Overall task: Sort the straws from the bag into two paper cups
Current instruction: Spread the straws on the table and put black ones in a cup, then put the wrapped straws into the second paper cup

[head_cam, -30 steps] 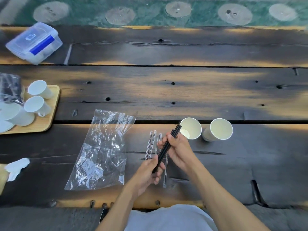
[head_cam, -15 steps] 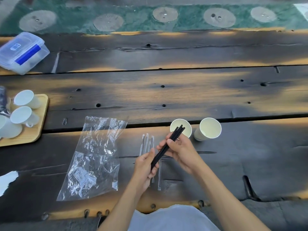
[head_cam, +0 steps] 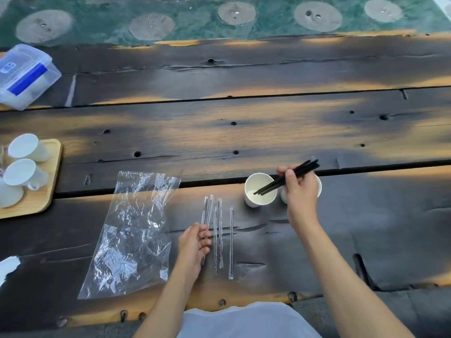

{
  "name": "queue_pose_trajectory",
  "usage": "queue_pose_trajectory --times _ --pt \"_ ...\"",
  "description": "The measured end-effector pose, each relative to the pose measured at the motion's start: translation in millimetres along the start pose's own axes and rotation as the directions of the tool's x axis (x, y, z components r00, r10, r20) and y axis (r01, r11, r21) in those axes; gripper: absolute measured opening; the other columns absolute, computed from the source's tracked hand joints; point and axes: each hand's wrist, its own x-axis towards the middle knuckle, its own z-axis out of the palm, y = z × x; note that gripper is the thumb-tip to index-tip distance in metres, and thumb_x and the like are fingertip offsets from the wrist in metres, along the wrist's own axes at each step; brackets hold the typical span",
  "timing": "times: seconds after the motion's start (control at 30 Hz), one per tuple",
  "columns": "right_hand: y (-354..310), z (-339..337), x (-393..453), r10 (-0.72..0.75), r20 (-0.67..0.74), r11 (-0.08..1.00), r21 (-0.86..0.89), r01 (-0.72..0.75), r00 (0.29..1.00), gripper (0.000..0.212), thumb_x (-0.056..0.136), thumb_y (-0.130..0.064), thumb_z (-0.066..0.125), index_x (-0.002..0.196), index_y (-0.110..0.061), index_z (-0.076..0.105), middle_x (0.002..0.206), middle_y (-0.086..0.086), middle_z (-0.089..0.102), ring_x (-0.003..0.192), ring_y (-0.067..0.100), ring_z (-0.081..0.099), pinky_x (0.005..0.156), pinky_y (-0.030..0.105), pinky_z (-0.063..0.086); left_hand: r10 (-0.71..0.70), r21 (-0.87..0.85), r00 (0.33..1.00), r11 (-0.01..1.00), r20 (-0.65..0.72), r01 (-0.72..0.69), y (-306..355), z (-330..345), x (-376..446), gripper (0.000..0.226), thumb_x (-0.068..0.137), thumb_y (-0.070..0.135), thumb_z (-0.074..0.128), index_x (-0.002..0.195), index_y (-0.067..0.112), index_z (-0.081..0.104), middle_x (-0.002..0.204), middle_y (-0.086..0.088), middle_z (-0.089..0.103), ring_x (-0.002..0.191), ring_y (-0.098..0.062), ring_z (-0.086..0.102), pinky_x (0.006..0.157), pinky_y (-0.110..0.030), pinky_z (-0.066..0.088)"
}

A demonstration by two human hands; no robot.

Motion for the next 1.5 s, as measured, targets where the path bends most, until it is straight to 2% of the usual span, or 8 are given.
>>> queue_pose_trajectory --times 0.5,0.63,0.8,0.97,1.07,1.17,1.27,1.5 --pt "-4.0 -3.7 -1.8 -0.06 0.009 0.985 -0.162 0.061 0.998 0.033 0.099 -0.012 0.049 0.13 -0.019 0.056 0.139 -0.003 0.057 0.131 0.005 0.05 0.11 0.022 0.037 0.023 -0.003 0.994 1.0 -0.106 -0.024 2.2 -7.9 14.6 0.022 0.103 0.016 0.049 0.09 0.006 0.064 0.06 -0.003 0.064 0.043 -0.009 0.055 0.037 -0.018 0.042" --pt "-8.6 -21.3 -32.3 -0.252 -0.243 0.967 -0.107 0.232 0.937 0.032 0.091 -0.008 0.044 0.093 -0.034 0.063 0.091 -0.007 0.069 0.087 0.009 0.064 0.085 0.03 0.053 0.118 0.136 0.97 0.987 -0.212 -0.09 -0.4 -11.4 23.9 0.015 0.1 0.01 0.052 0.092 0.01 0.064 0.08 -0.006 0.063 0.066 -0.014 0.057 0.057 -0.024 0.051" --pt "61.8 1.1 -79.9 0.217 0.262 0.883 -0.464 -0.075 0.94 0.029 0.094 0.0 0.044 0.098 -0.023 0.062 0.083 -0.005 0.069 0.07 0.016 0.064 0.078 0.042 0.057 0.238 0.417 0.954 0.897 -0.18 -0.145 -2.8 -9.5 32.2 0.019 0.099 0.012 0.051 0.109 0.02 0.066 0.106 0.002 0.066 0.093 -0.015 0.06 0.077 -0.029 0.046" --pt "121.3 44.3 -75.4 0.658 0.174 0.68 -0.555 -0.479 0.732 0.023 0.095 -0.003 0.043 0.112 -0.009 0.057 0.098 0.009 0.063 0.093 0.026 0.062 0.094 0.045 0.052 0.11 0.47 0.988 0.882 -0.113 -0.044 -3.6 2.4 37.0 0.029 0.098 0.016 0.048 0.123 0.02 0.063 0.108 0.0 0.065 0.092 -0.02 0.059 0.091 -0.039 0.052" --pt "131.2 64.4 -70.8 0.709 0.181 0.676 -0.45 -0.584 0.681 0.022 0.091 0.001 0.044 0.106 -0.007 0.057 0.082 0.007 0.06 0.077 0.02 0.055 0.076 0.037 0.049 0.031 0.426 0.992 0.904 -0.121 0.023 -8.7 7.0 37.7 0.03 0.096 0.015 0.052 0.121 0.02 0.068 0.105 -0.005 0.069 0.092 -0.021 0.062 0.098 -0.044 0.052" --pt "132.3 80.8 -75.2 0.704 0.27 0.687 -0.494 -0.534 0.657 0.023 0.088 0.004 0.045 0.079 -0.006 0.064 0.073 0.008 0.057 0.072 0.02 0.05 0.071 0.035 0.042 0.004 0.366 0.995 0.93 -0.095 0.031 -13.9 12.3 37.3 0.023 0.092 0.011 0.059 0.097 0.019 0.079 0.077 0.002 0.074 0.07 -0.017 0.063 0.072 -0.033 0.054" --pt "134.8 88.2 -75.5 0.693 0.252 0.682 -0.533 -0.501 0.676 0.031 0.084 0.004 0.048 0.063 -0.014 0.061 0.061 0.002 0.056 0.065 0.018 0.049 0.063 0.033 0.041 0.053 0.42 0.99 0.908 -0.132 0.007 -20.1 20.4 38.8 0.022 0.089 0.004 0.064 0.101 0.012 0.08 0.093 -0.008 0.078 0.089 -0.026 0.071 0.084 -0.036 0.057" --pt "137.2 82.5 -76.7 0.688 0.208 0.682 -0.511 -0.523 0.695 0.014 0.089 0.005 0.056 0.095 0.004 0.068 0.084 0.015 0.066 0.079 0.022 0.06 0.077 0.039 0.055 0.085 0.404 0.984 0.915 -0.155 -0.016 -26.0 24.8 33.9 0.011 0.085 0.006 0.075 0.079 0.014 0.077 0.067 0.001 0.076 0.067 -0.017 0.066 0.059 -0.021 0.054"
